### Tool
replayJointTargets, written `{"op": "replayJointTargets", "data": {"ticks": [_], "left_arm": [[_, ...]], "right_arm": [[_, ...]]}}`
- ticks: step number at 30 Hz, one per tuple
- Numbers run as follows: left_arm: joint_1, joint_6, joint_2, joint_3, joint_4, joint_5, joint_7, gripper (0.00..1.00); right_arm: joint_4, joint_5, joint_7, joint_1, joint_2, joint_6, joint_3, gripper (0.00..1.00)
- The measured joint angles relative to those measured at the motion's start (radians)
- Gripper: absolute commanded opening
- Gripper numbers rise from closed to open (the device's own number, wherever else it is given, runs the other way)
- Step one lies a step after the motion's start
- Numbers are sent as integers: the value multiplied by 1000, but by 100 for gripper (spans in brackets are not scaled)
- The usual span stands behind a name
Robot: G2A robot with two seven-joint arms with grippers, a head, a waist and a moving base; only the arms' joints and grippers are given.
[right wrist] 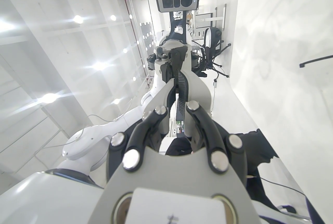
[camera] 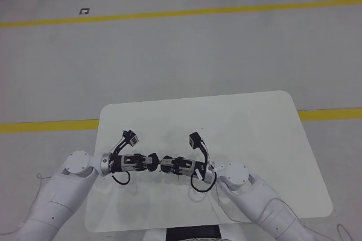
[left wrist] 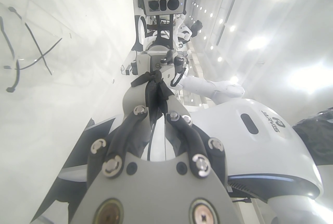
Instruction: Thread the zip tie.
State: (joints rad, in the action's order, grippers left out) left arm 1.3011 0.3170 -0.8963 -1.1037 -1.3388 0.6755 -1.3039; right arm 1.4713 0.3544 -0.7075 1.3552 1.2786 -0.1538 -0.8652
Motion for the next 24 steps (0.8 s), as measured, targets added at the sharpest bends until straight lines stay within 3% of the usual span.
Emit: {"op": "replayJointTargets", "data": {"ticks": [18,21,24], "left_arm": [[4,12,4,-4,-4,6,0,0],[6,14,6,-7,-7,6,-1,0],[9,23,8,-17,-14,8,-7,0]], "right_arm": [[-1,5,7,6,-3,-2,-13,0],[1,3,10,7,-4,-1,-15,16],[1,1,14,9,-5,3,-19,42]]}}
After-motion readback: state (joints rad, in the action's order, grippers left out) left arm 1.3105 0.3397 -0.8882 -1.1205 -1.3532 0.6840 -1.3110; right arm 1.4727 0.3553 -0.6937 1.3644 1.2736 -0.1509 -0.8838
